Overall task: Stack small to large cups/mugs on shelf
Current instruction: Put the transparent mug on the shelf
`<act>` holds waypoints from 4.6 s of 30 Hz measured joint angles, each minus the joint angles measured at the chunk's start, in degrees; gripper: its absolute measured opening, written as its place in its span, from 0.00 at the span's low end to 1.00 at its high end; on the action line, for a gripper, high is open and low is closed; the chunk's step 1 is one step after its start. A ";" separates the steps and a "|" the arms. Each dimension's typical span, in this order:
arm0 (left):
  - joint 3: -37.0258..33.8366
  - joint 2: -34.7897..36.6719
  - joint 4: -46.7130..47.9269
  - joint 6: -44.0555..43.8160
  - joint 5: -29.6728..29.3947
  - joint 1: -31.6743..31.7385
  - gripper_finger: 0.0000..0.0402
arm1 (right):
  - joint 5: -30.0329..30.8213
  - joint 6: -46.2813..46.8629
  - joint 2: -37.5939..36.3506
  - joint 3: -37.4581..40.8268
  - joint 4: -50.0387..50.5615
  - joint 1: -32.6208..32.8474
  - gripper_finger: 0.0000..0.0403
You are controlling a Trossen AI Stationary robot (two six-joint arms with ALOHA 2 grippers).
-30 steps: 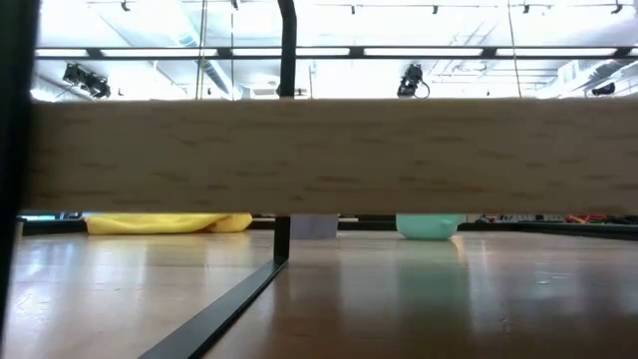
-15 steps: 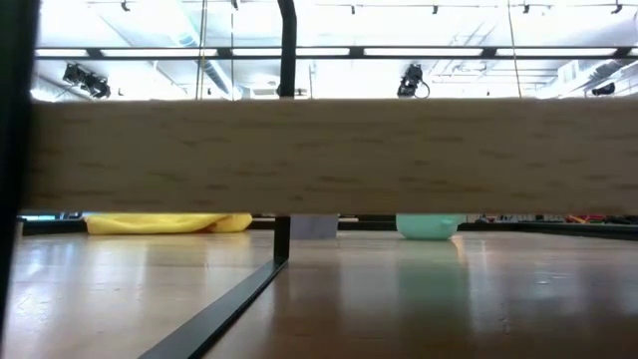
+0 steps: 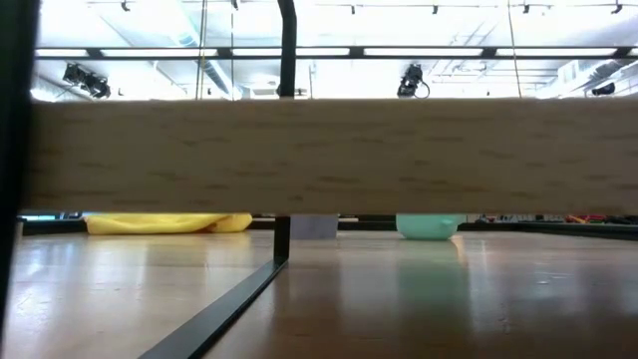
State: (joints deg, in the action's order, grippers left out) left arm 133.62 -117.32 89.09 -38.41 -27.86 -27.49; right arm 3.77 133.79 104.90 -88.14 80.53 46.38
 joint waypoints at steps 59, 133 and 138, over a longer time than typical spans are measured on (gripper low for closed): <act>-0.13 0.00 1.00 -16.50 2.03 -0.53 0.06 | -3.35 -132.04 -8.09 0.48 -9.52 -9.27 0.19; -0.22 0.11 0.92 -25.46 2.81 -6.49 0.03 | -4.37 -118.86 -3.63 7.06 -12.76 -11.37 0.03; -0.22 0.11 0.91 -25.44 1.95 -6.49 0.06 | -2.33 -105.52 -4.65 6.72 -7.51 -11.31 0.01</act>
State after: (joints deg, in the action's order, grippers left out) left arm 133.40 -117.21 90.00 -63.86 -25.91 -33.97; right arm 1.44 28.27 100.25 -81.42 73.02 35.07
